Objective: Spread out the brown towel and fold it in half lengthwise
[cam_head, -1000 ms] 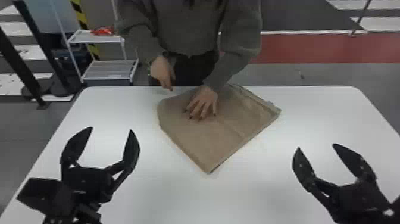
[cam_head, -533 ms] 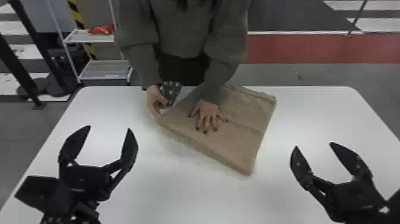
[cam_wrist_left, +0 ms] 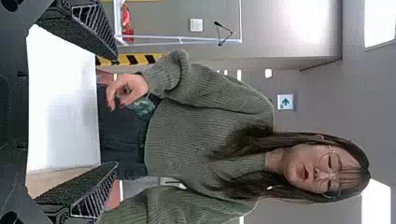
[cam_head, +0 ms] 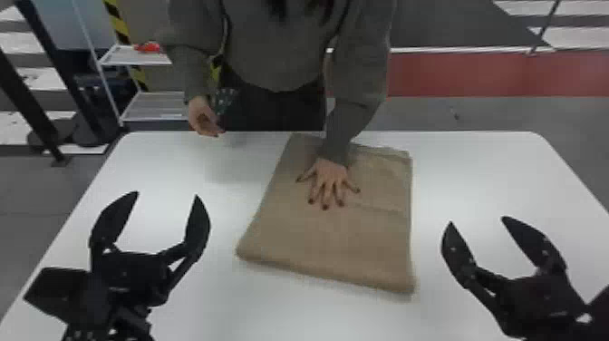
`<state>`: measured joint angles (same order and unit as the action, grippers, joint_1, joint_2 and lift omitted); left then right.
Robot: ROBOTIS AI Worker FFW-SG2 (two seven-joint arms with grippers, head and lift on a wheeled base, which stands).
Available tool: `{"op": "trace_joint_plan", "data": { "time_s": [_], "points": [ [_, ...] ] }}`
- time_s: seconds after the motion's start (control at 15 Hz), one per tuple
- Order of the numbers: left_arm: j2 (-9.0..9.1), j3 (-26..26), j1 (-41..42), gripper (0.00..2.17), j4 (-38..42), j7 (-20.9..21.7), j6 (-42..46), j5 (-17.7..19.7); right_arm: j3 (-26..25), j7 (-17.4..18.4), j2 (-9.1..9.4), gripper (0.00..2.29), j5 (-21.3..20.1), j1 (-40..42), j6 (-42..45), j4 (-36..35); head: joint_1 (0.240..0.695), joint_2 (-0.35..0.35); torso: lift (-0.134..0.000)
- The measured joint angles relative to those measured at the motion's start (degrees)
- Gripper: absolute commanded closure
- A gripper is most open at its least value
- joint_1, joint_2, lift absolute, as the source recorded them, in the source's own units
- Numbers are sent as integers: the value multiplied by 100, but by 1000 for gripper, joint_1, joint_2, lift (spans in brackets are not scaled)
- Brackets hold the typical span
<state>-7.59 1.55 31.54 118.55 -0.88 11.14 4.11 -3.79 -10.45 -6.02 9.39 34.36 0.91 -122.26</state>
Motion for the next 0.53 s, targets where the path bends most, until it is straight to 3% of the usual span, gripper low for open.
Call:
{"op": "trace_joint_plan", "data": {
  "time_s": [0.53],
  "points": [
    [11, -14, 12, 80, 25, 0, 6, -23, -8, 8, -22, 144, 10, 40, 6, -26, 695, 28, -125]
  ]
}}
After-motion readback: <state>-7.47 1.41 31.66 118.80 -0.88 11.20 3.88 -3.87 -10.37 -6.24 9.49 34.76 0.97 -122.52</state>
